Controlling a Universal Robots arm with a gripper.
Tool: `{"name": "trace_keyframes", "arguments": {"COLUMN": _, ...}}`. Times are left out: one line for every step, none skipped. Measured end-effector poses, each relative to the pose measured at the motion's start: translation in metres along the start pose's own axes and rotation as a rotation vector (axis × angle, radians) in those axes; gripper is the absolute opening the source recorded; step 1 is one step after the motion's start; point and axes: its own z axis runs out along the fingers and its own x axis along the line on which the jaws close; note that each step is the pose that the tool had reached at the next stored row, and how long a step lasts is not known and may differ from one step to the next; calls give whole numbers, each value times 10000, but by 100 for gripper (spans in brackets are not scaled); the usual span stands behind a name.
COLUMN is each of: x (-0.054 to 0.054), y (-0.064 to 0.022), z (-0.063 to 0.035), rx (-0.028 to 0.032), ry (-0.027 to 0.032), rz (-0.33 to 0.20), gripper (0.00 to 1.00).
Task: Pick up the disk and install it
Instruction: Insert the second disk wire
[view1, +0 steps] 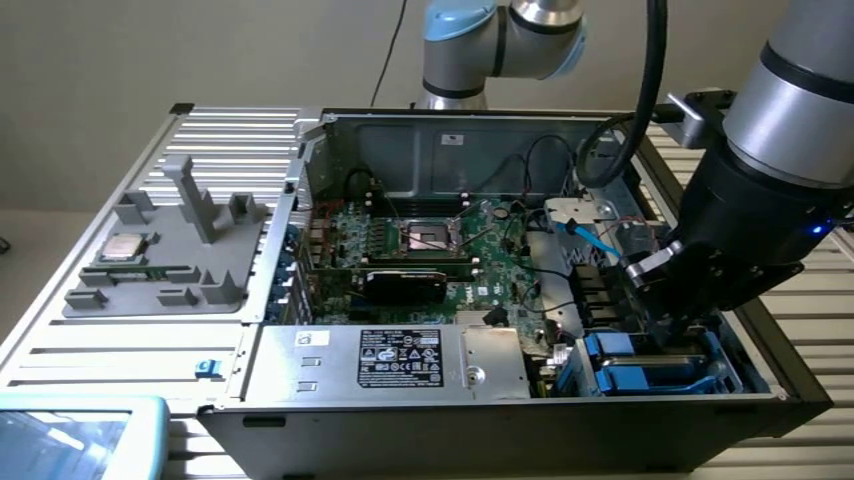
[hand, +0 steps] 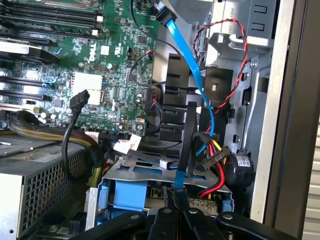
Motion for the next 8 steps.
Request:
{"name": "trace_keyframes", "arguments": {"x": 0, "y": -3, "z": -36, "rx": 4, "ry": 1, "rz": 0, "gripper": 11}}
{"name": "trace_keyframes", "arguments": {"x": -1, "y": -4, "z": -79, "rx": 28, "ry": 9, "rz": -2, "gripper": 11}}
{"name": "trace_keyframes", "arguments": {"x": -2, "y": -5, "z": -106, "rx": 20, "ry": 10, "rz": -2, "gripper": 11}}
{"name": "trace_keyframes", "arguments": {"x": -3, "y": -6, "z": -127, "rx": 21, "ry": 14, "rz": -4, "gripper": 11}}
{"name": "trace_keyframes", "arguments": {"x": -6, "y": -8, "z": -136, "rx": 23, "ry": 16, "rz": -6, "gripper": 11}}
{"name": "trace_keyframes", "arguments": {"x": -9, "y": -11, "z": -138, "rx": 23, "ry": 17, "rz": -7, "gripper": 11}}
{"name": "trace_keyframes", "arguments": {"x": -16, "y": -14, "z": -139, "rx": 24, "ry": 17, "rz": -11, "gripper": 11}}
{"name": "trace_keyframes", "arguments": {"x": -27, "y": -19, "z": -139, "rx": 23, "ry": 18, "rz": -14, "gripper": 11}}
